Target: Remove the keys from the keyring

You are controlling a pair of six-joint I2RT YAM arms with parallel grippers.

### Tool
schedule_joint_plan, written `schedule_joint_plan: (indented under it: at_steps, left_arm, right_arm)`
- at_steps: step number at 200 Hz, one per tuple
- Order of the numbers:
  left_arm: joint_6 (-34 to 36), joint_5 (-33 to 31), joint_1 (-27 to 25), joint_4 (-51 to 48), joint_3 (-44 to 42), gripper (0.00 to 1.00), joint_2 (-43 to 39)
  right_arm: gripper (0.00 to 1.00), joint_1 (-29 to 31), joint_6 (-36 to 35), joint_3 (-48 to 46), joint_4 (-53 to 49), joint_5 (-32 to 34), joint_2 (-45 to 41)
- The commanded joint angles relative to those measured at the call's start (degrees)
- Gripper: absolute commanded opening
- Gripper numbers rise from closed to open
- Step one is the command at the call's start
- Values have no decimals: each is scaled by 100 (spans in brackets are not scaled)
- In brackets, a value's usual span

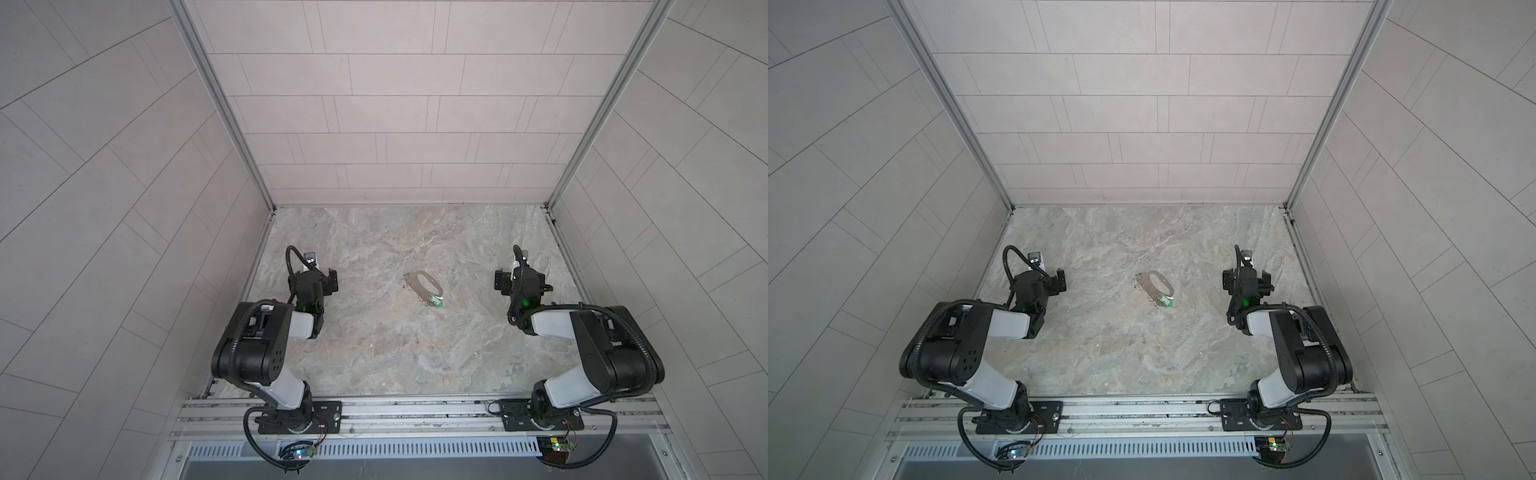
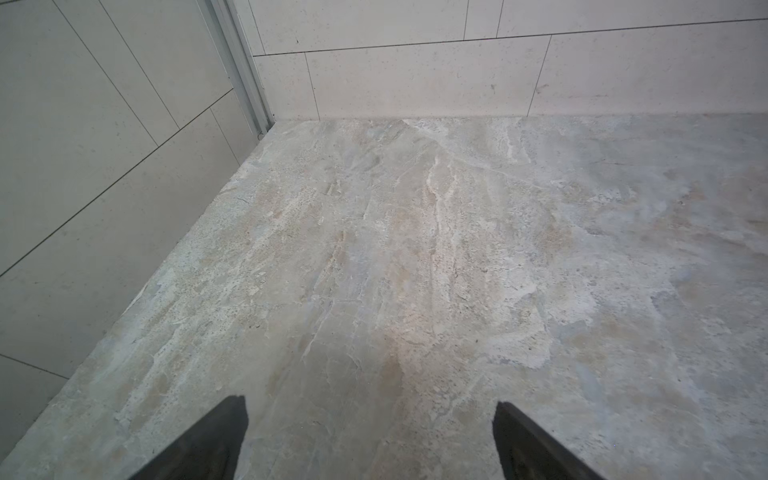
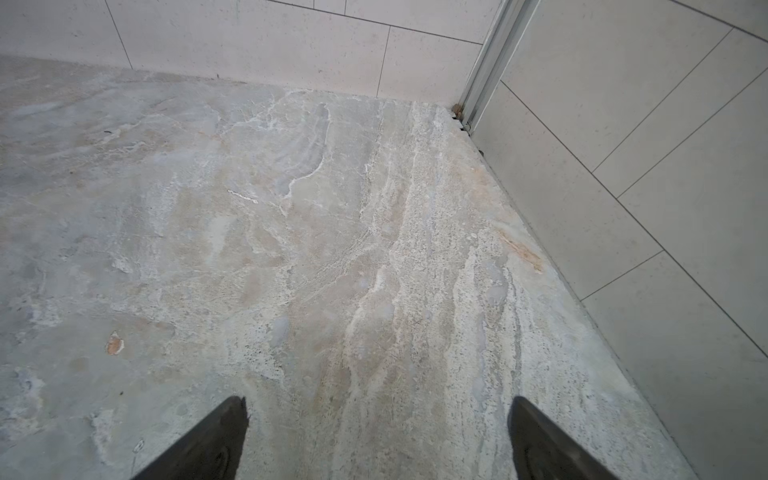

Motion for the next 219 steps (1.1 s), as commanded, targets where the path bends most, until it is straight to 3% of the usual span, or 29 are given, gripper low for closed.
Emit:
schedule_joint_plan:
  at_steps: [1,162,195,219]
  left_arm:
    - [45,-67,-32,136,43,100,16]
    - [16,-33,-11,108,36,100,-37]
    - [25,11,4,36,22,100,-207]
    - [-42,-132,1,-1000,316,100,-781]
  right_arm:
    - [100,29,97,-11,67,74,-52]
    - [99,33,52,-53,146,70,-98]
    - [100,78,-28,670,-1604,-11,-795]
    - [97,114,-119,684,-1899,-237,-1360]
